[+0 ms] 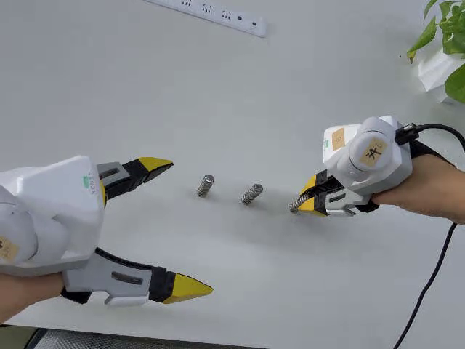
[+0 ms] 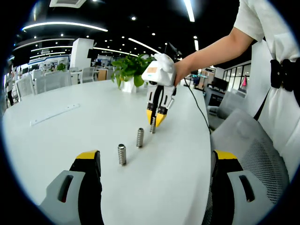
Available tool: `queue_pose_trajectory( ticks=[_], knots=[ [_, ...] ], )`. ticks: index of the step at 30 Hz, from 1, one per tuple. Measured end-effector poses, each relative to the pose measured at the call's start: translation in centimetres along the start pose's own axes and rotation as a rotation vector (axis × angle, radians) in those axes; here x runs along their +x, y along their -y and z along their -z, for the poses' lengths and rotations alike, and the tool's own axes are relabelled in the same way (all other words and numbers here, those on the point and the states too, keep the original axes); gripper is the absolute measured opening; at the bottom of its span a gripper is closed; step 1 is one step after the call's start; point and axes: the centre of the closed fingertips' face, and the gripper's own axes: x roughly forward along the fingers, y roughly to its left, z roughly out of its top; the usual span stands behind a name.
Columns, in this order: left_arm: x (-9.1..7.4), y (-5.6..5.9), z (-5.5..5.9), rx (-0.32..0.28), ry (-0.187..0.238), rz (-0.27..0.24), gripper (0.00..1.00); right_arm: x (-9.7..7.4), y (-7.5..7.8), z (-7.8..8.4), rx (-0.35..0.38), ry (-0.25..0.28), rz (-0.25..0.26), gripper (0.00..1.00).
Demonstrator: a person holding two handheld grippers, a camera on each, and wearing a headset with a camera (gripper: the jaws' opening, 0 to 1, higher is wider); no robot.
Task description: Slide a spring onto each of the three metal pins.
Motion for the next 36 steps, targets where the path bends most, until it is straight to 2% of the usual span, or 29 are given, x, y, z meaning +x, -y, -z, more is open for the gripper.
queue_pose_trajectory(
  ticks=[14, 21, 29, 34, 36],
  knots=[
    [-0.2, 0.0, 0.0, 0.006, -0.005, -0.004, 0.98, 0.0, -0.2, 0.0, 0.020, 0.017, 0.001, 0.11],
    [-0.2, 0.3, -0.1, 0.021, -0.017, -0.001, 0.98, -1.1, -0.1, -0.2, 0.043, 0.052, 0.025, 0.17],
    [-0.9, 0.2, 0.1, 0.044, -0.043, -0.012, 0.99, -4.0, -0.4, -1.0, 0.119, 0.173, 0.088, 0.28],
    [-1.5, 0.1, 0.3, 0.067, -0.062, -0.026, 0.99, -6.1, -1.2, -0.8, 0.165, 0.253, 0.127, 0.38],
    [-1.8, -0.2, 0.5, 0.084, -0.072, -0.042, 0.99, -7.0, -1.7, -0.8, 0.191, 0.306, 0.147, 0.44]
  ],
)
